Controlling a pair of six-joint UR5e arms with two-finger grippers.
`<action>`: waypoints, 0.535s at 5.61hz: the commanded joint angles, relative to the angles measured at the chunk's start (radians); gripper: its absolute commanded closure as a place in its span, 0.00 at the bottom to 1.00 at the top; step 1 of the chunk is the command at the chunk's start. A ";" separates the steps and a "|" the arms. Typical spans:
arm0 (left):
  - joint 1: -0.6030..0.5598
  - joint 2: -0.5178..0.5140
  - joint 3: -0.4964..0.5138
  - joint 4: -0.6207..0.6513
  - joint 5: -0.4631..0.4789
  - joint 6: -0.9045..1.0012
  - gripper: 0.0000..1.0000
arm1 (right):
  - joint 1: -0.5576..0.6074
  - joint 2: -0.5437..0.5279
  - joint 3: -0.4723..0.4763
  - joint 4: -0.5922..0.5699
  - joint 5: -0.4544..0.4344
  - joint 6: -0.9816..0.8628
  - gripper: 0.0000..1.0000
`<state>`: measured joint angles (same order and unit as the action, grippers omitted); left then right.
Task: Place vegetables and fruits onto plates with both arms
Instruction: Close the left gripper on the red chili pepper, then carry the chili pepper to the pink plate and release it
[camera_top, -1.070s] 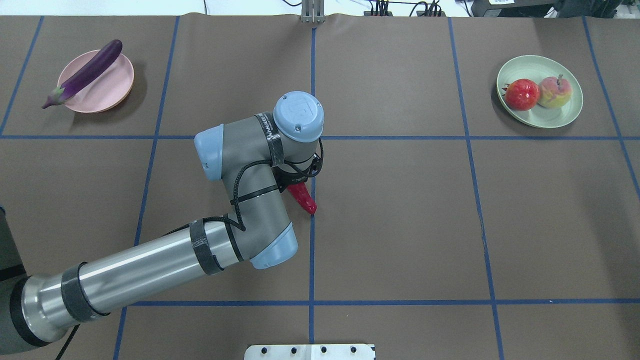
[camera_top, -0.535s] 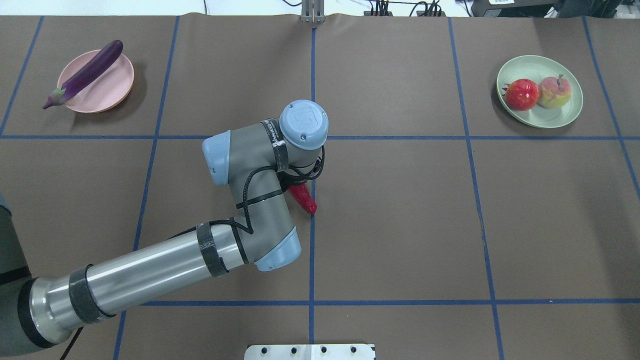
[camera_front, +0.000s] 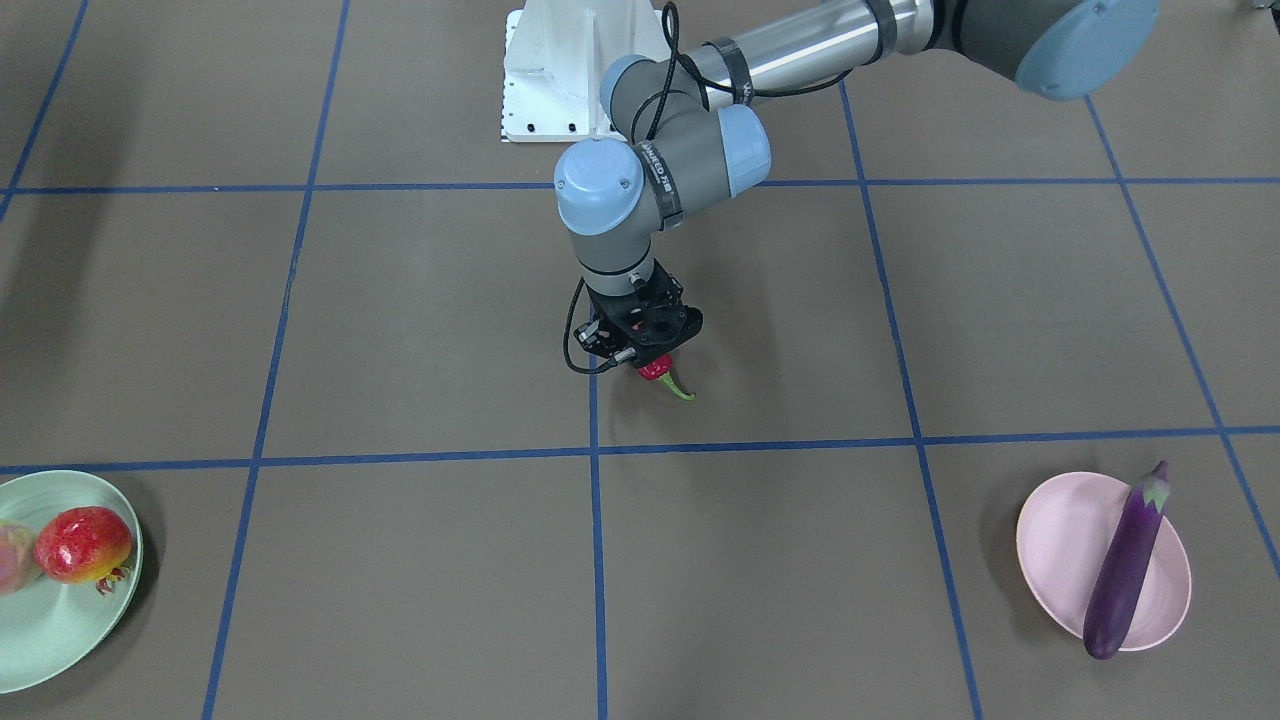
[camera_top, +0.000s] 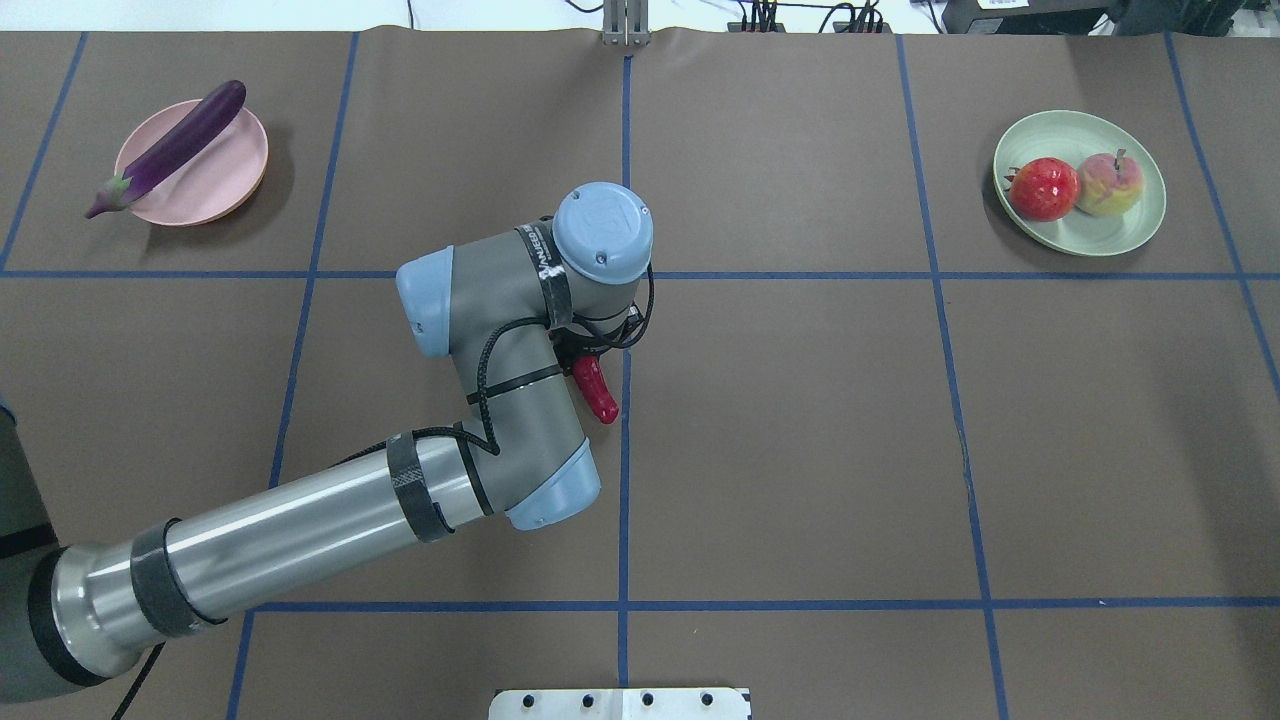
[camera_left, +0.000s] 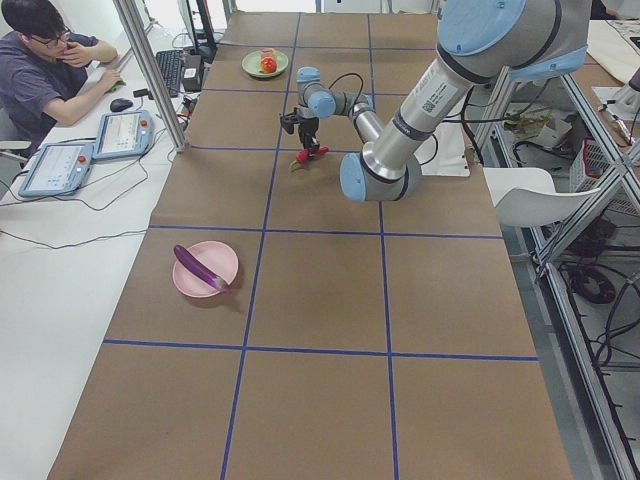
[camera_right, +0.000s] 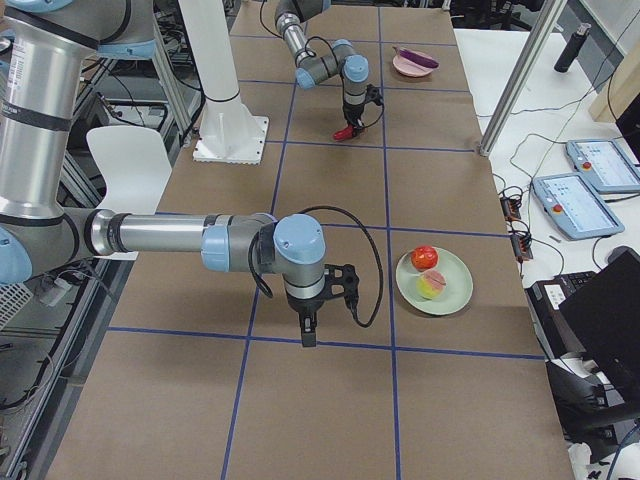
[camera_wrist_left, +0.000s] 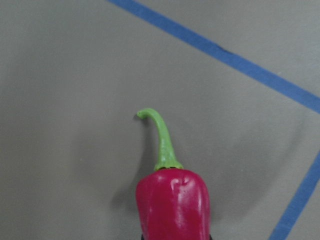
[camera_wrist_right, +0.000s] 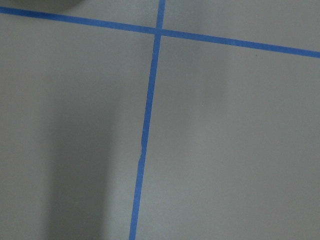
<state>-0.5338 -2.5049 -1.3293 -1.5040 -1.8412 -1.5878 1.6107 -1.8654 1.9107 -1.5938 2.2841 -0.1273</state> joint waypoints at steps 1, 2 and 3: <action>-0.090 0.039 -0.100 0.104 -0.033 0.387 1.00 | 0.000 0.000 0.001 0.000 0.000 0.002 0.00; -0.197 0.122 -0.126 0.113 -0.124 0.733 1.00 | 0.000 -0.001 0.001 0.000 0.000 0.000 0.00; -0.304 0.202 -0.134 0.104 -0.194 1.069 1.00 | 0.000 -0.001 -0.001 0.002 0.002 0.002 0.00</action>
<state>-0.7369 -2.3782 -1.4490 -1.4002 -1.9660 -0.8411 1.6107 -1.8665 1.9111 -1.5934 2.2845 -0.1267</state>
